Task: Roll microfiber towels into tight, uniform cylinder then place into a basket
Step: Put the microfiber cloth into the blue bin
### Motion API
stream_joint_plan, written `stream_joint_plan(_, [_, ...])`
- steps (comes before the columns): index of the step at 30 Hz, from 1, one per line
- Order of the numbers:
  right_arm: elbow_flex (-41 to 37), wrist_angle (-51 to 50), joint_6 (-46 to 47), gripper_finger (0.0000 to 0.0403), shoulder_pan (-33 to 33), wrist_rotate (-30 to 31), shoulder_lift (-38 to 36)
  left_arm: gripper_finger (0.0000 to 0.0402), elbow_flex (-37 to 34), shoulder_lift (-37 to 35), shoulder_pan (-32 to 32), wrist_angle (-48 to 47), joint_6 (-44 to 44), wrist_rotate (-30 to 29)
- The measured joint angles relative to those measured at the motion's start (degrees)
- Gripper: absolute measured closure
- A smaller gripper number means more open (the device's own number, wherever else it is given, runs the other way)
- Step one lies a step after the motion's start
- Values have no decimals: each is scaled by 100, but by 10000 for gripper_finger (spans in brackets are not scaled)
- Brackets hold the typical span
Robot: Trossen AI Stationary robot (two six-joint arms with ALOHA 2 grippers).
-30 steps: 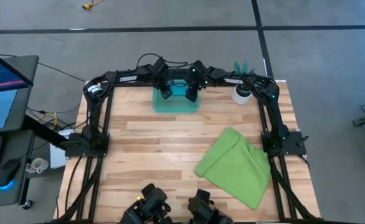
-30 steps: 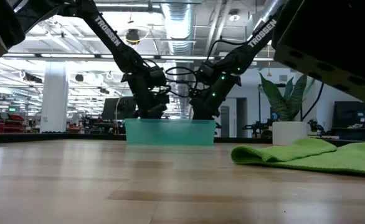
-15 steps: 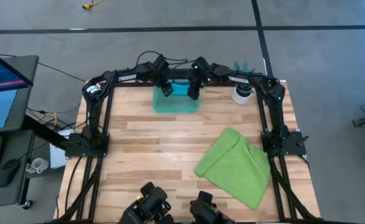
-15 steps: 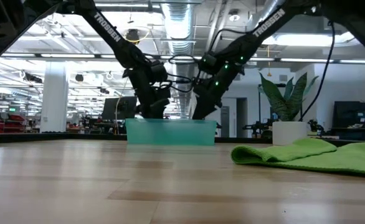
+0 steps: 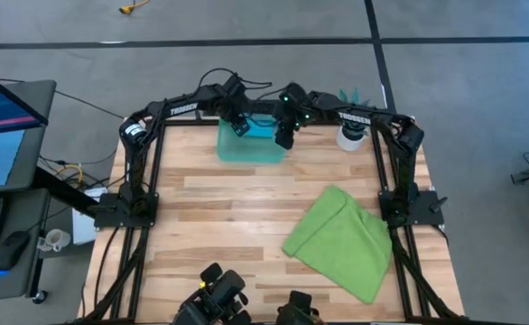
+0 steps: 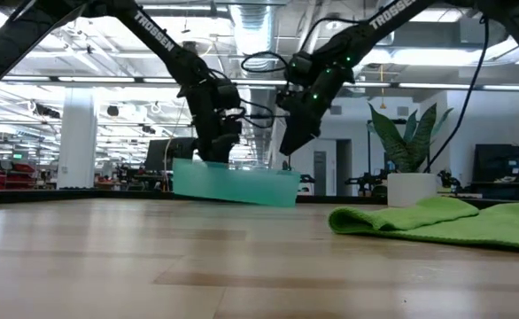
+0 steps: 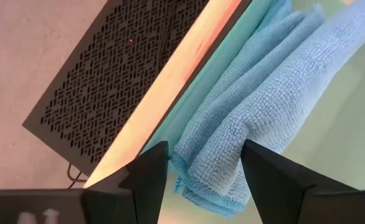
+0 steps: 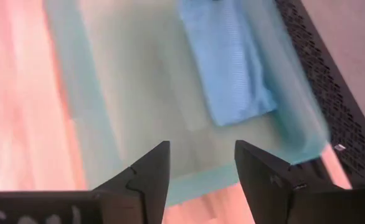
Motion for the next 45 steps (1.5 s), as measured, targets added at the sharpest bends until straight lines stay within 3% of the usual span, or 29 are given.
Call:
stream_joint_plan(16, [0, -623, -121, 203, 190, 20, -112, 205, 247, -108, -209, -453, 109, -52])
stream_joint_plan(22, [-132, -1399, 13, 203, 245, 28, -432, 205, 247, -827, -297, -780, -32, -116])
stream_joint_plan(29, [-1095, -742, 44, 203, 565, 19, -1304, 205, 156, -1796, -797, -1332, -237, -100])
stream_joint_plan(36, [-2437, 406, 178, 203, 946, 20, -2101, 205, -959, -2654, -1582, -976, -359, -107])
stream_joint_plan(40, [-3025, 1459, 77, 203, 1143, 21, -2243, 205, -2189, -3201, -2034, 334, -565, -109])
stream_joint_plan(45, [-3198, 2477, -341, 203, 1306, 214, -2096, 205, -3750, -3890, -2696, 2367, -871, -23])
